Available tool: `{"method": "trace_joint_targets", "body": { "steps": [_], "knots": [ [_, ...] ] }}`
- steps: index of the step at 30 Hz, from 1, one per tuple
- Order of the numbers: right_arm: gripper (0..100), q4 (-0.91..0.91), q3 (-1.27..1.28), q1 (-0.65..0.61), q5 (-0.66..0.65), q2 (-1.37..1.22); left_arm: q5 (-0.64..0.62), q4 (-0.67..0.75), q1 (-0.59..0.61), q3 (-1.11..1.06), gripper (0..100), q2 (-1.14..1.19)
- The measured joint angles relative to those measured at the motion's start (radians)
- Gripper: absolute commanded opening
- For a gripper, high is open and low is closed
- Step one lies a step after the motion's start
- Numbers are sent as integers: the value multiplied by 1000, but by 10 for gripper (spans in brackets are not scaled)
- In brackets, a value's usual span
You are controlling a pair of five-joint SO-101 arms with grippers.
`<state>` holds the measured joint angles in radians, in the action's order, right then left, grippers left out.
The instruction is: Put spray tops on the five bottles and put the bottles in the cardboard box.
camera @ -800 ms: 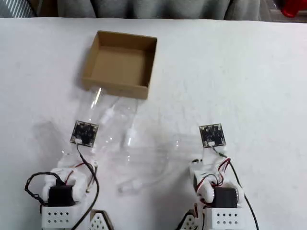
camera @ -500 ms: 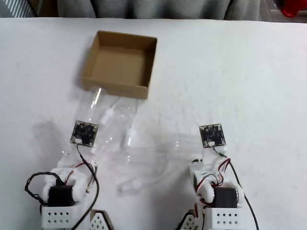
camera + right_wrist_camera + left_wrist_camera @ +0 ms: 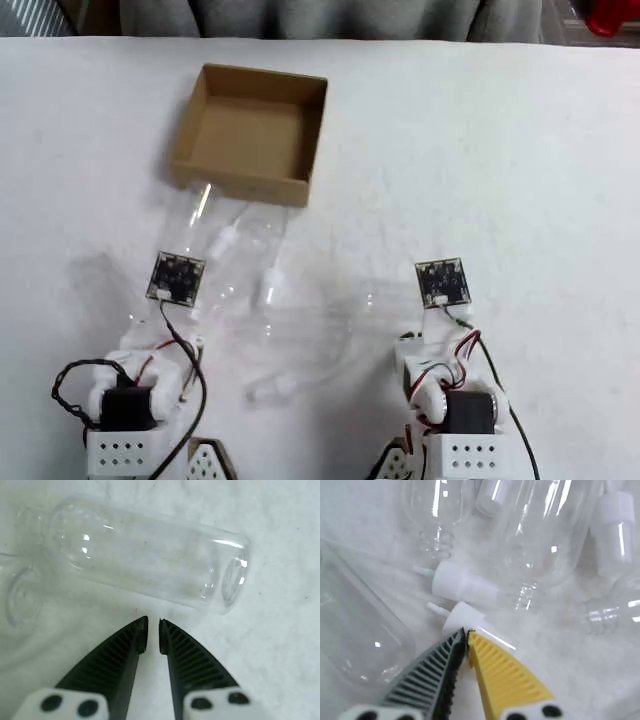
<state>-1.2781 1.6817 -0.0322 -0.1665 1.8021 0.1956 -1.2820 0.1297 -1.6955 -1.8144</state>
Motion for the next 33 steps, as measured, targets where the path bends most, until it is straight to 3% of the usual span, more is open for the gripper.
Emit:
{"method": "trace_joint_targets", "body": {
  "steps": [33],
  "knots": [
    [15,0,0,3,0,0,0,-29,-2,66,24,-2]
  ]
}}
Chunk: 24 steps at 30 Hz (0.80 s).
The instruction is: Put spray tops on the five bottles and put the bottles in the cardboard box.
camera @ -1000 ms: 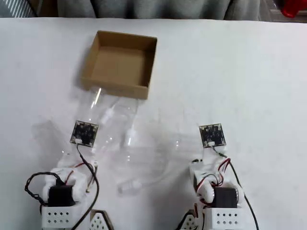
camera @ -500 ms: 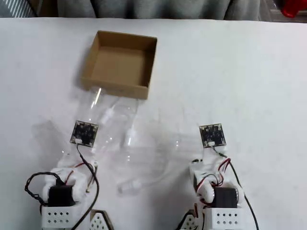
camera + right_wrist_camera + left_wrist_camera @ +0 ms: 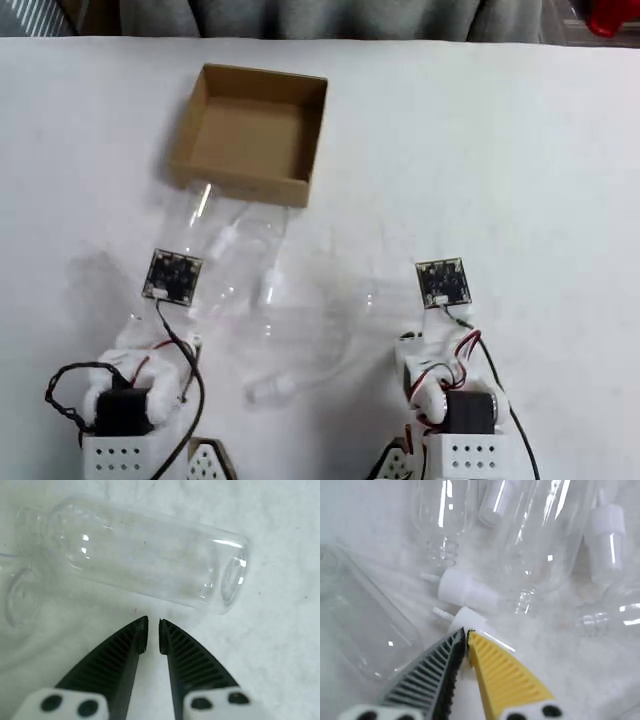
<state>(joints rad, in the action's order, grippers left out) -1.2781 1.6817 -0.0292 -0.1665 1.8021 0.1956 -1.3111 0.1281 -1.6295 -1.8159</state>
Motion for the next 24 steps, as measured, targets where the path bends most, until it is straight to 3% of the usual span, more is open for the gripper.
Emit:
{"method": "trace_joint_targets", "body": {
  "steps": [13,24],
  "knots": [
    [15,0,0,97,0,0,0,38,6,77,24,0],
    [15,0,0,101,0,0,0,41,169,288,24,-8]
  ]
}}
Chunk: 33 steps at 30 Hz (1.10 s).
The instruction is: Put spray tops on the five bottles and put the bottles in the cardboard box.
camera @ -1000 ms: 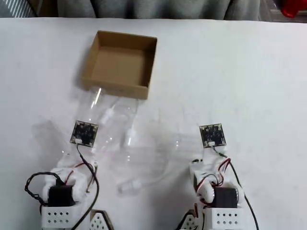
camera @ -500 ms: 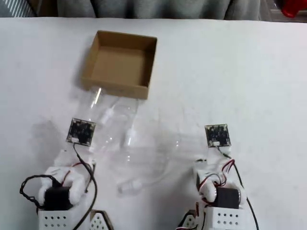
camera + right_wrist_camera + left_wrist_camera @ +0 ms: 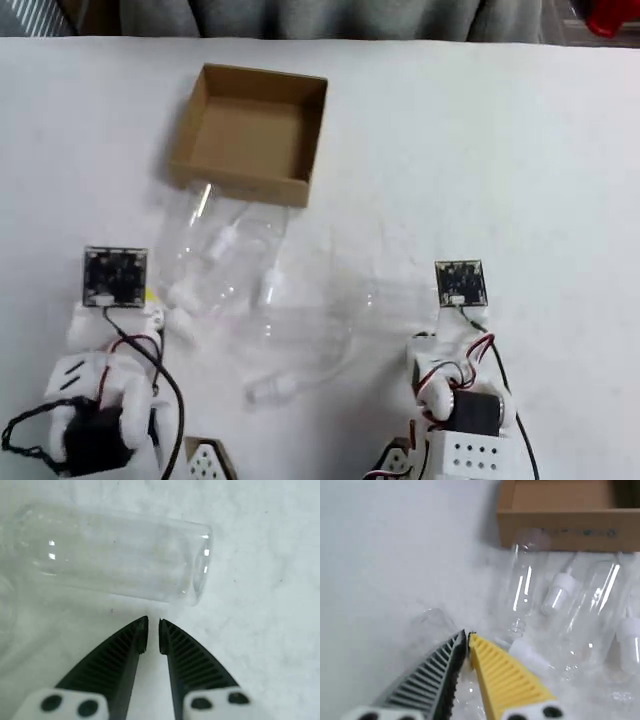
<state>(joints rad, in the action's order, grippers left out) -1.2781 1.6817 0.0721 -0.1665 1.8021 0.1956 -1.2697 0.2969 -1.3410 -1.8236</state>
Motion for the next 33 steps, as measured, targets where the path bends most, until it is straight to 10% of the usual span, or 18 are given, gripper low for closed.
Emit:
{"method": "trace_joint_targets", "body": {
  "steps": [27,33],
  "knots": [
    [15,0,0,0,0,0,198,40,189,539,25,1048],
    [15,0,0,0,0,0,204,103,252,545,164,1178]
  ]
}}
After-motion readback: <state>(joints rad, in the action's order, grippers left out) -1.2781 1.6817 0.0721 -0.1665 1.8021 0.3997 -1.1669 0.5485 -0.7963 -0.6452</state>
